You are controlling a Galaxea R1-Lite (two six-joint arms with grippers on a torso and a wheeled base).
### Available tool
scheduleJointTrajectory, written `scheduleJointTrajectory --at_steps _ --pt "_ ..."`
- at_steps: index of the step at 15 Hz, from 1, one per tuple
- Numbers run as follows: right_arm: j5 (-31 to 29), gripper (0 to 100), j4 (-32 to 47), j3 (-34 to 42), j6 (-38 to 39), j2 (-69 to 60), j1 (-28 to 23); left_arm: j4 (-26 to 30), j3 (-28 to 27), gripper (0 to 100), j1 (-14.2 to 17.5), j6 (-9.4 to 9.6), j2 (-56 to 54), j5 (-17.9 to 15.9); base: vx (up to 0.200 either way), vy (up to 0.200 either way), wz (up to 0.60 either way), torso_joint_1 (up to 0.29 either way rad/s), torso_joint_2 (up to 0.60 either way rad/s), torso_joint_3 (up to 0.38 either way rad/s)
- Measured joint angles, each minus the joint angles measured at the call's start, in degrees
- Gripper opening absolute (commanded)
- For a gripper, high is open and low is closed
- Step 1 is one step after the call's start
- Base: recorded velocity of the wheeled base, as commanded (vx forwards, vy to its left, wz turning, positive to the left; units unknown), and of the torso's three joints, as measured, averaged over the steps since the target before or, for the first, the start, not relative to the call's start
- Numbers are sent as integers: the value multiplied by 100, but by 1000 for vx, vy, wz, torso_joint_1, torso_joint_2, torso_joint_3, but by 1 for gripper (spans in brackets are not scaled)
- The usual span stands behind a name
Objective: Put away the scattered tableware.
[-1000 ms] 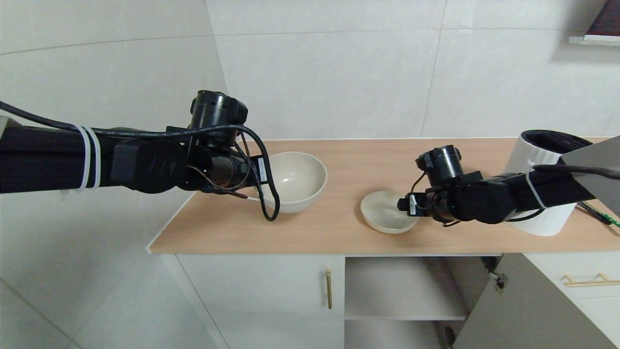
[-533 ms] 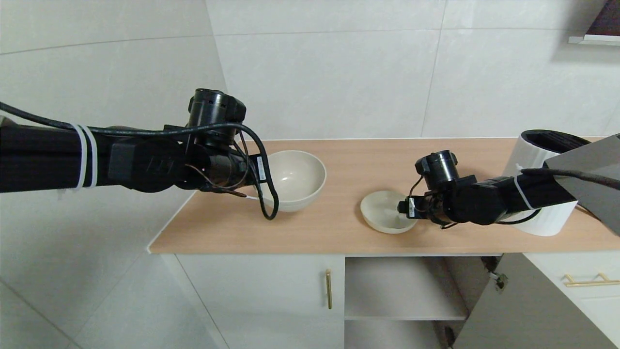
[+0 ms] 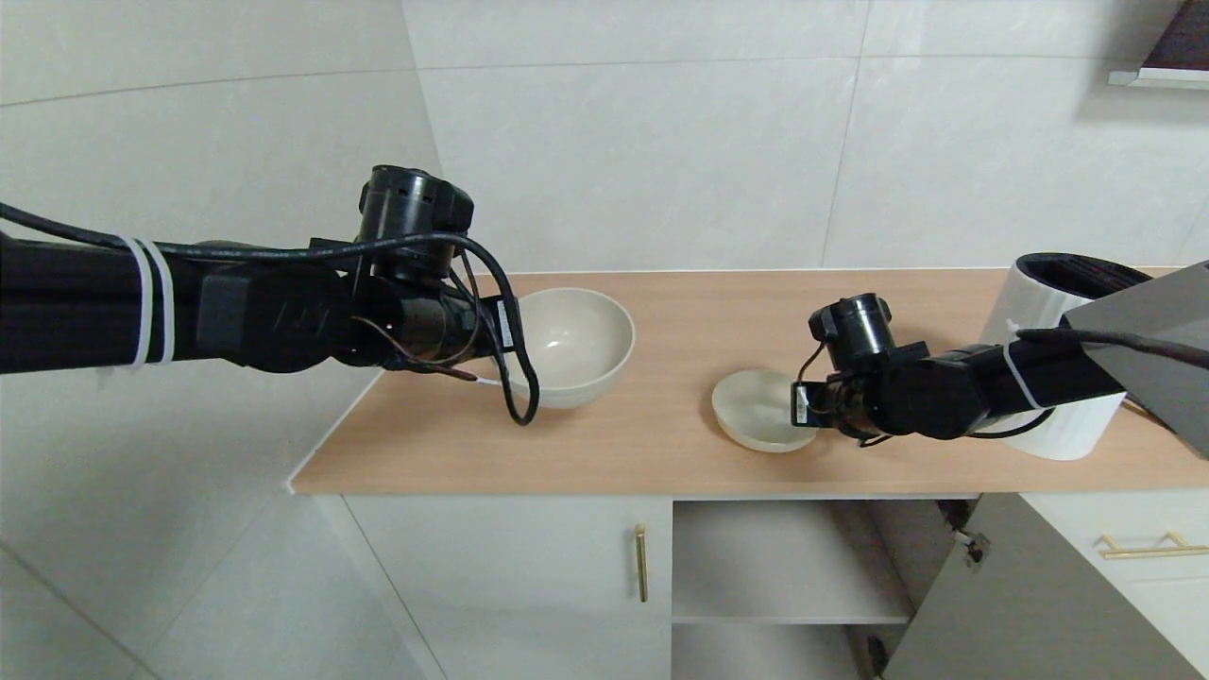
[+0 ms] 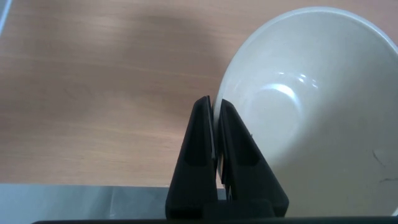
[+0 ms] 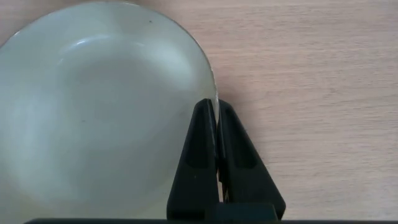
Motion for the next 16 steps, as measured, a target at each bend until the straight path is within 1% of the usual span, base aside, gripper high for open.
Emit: scheduleJointTrajectory --at_steps 3,5,8,10,11,12,14,15,16 --pt "-1 0 69 -26 177 -105 56 -2 69 0 5 -6 -67 0 0 0 0 0 0 0" --pt "-1 0 444 33 355 -385 190 -7 339 0 0 2 -210 -44 0 0 0 0 0 0" --pt "-20 0 728 207 906 -925 513 -21 791 0 -43 9 -645 -223 0 0 0 0 0 0" --pt "-56 0 763 424 1051 -1362 703 -24 1193 0 -52 13 -1064 -486 0 0 0 0 0 0" --pt "-89 0 768 588 1119 -1559 786 -27 1384 0 -54 16 -1293 -623 0 0 0 0 0 0" --pt "-160 0 769 948 1214 -1846 900 -38 1554 0 -65 11 -1481 -706 0 0 0 0 0 0" --pt "-252 0 739 1431 1280 -2230 1037 -43 1825 0 -80 0 -1737 -744 0 0 0 0 0 0" --pt "-258 0 739 1554 1281 -2317 1062 -29 2032 0 -85 -6 -1827 -744 0 0 0 0 0 0" --pt "-288 0 728 1924 1297 -2562 1174 -32 2249 0 -89 -20 -1935 -746 0 0 0 0 0 0"
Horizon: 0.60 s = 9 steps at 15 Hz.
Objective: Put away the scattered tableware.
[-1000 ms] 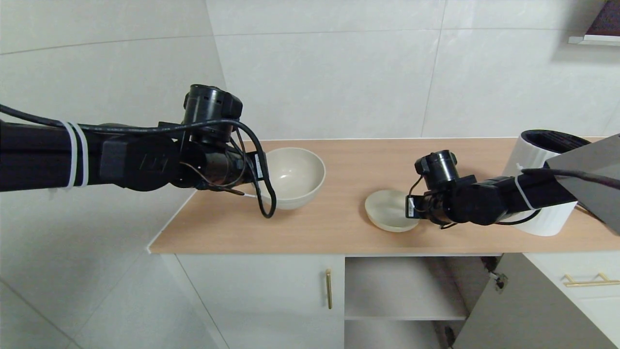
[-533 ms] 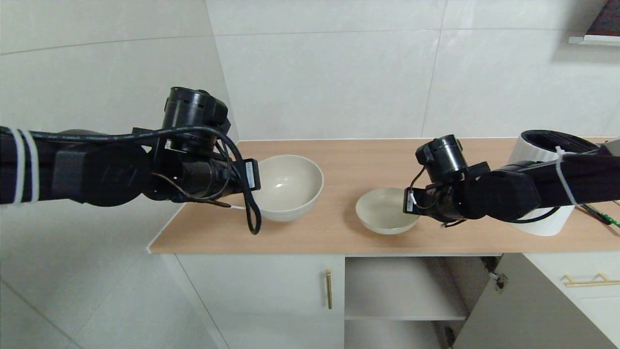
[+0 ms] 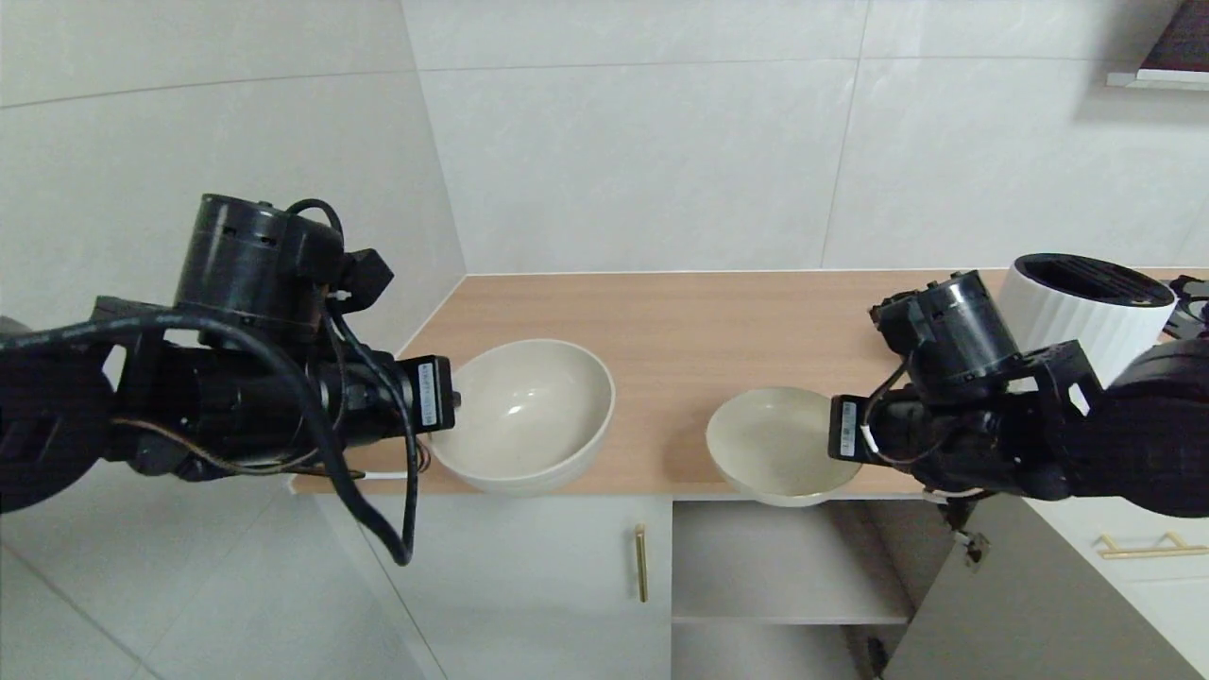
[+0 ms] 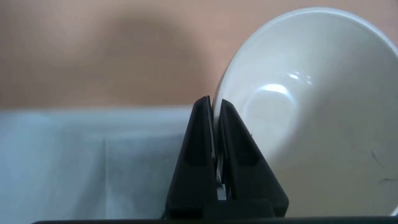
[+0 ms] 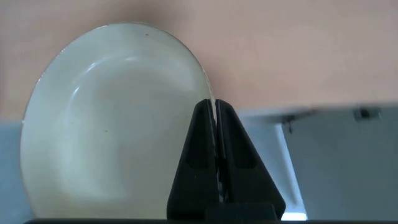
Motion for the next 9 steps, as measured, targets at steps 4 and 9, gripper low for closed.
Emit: scheduleJointTrajectory --at_steps 4,9 --pt "-182 0 -6 736 299 -406 375 -244 778 0 -94 -162 -430 7 0 0 0 -81 186 118" --pt "-301 0 -11 1248 433 -494 631 -327 1023 0 -389 -235 -535 7 0 0 0 -190 489 291"
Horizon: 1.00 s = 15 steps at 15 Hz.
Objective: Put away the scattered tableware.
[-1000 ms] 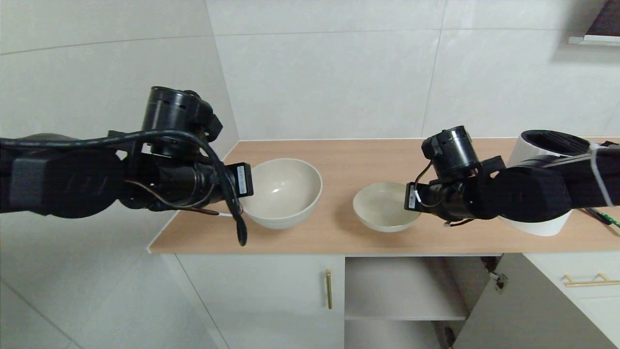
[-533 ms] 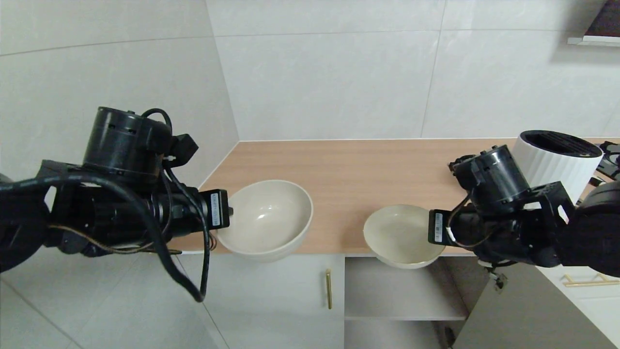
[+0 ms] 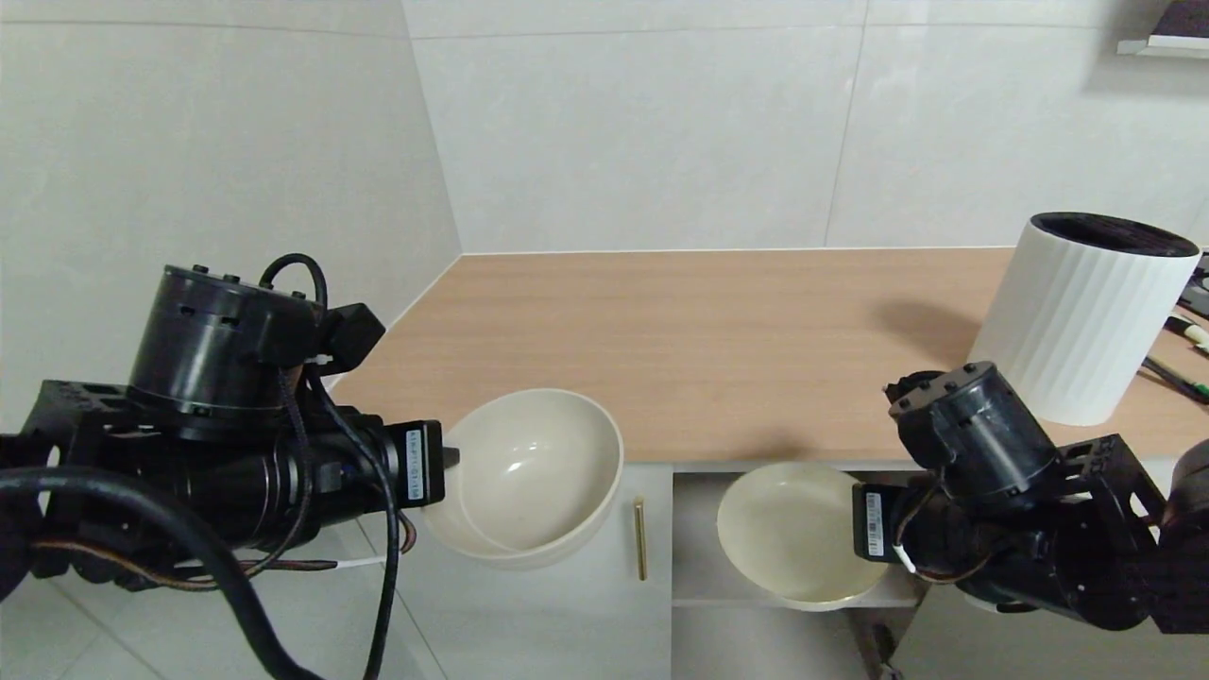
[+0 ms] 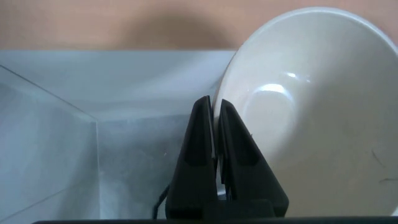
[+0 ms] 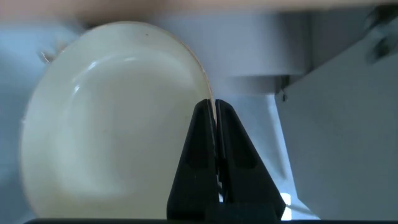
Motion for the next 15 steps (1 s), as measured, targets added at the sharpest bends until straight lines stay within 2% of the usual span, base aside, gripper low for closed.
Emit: scheduleJointTrajectory --at_steps 8,15 --pt "0 0 -37 286 76 306 221 -174 119 0 -143 0 245 -2 0 0 0 -162 492 319" --pt "2 0 -308 414 88 766 240 -183 152 0 -151 0 385 0 0 0 0 -96 461 350"
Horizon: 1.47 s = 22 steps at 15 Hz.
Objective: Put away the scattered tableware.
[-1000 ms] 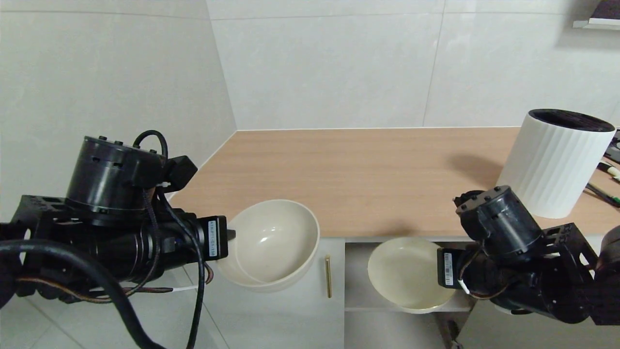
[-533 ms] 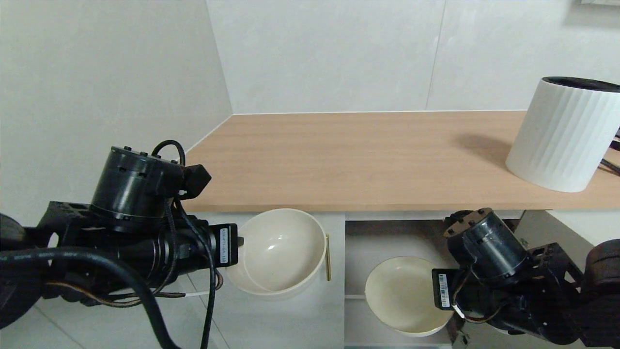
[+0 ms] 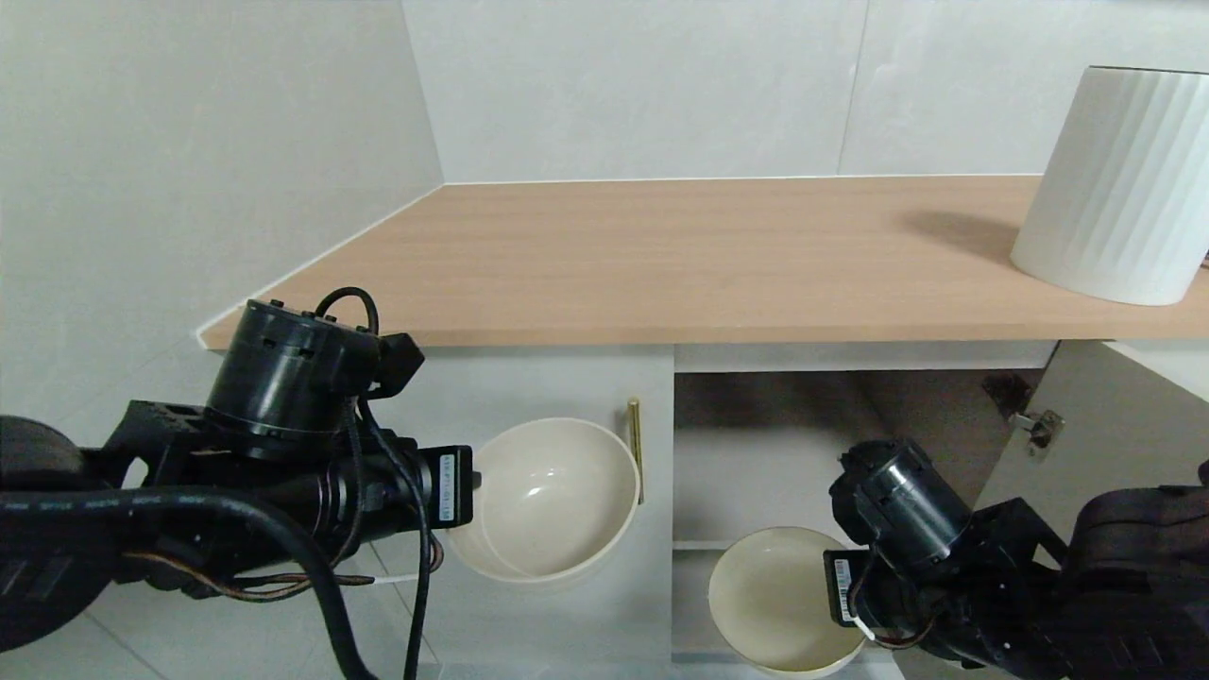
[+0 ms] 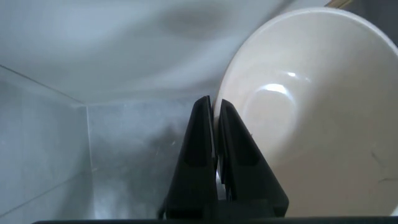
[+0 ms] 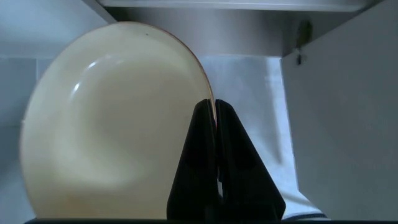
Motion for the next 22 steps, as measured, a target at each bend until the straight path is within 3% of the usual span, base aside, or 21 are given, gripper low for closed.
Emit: scheduleJointTrajectory --at_steps 5,9,15,22 --pt "13 0 -16 51 -4 122 28 2 -1 0 2 5 65 0 0 0 0 -22 244 213" --pt "405 0 -471 140 -11 288 -83 -30 -4 0 -2 6 61 -7 0 0 0 0 0 0" --pt "468 0 -3014 20 -483 1797 -1100 -185 -1 0 -22 35 39 -24 0 0 0 0 0 0" --pt "402 0 -3202 -1191 -953 2876 -2021 -284 -9 0 -132 46 63 -29 0 0 0 0 0 0"
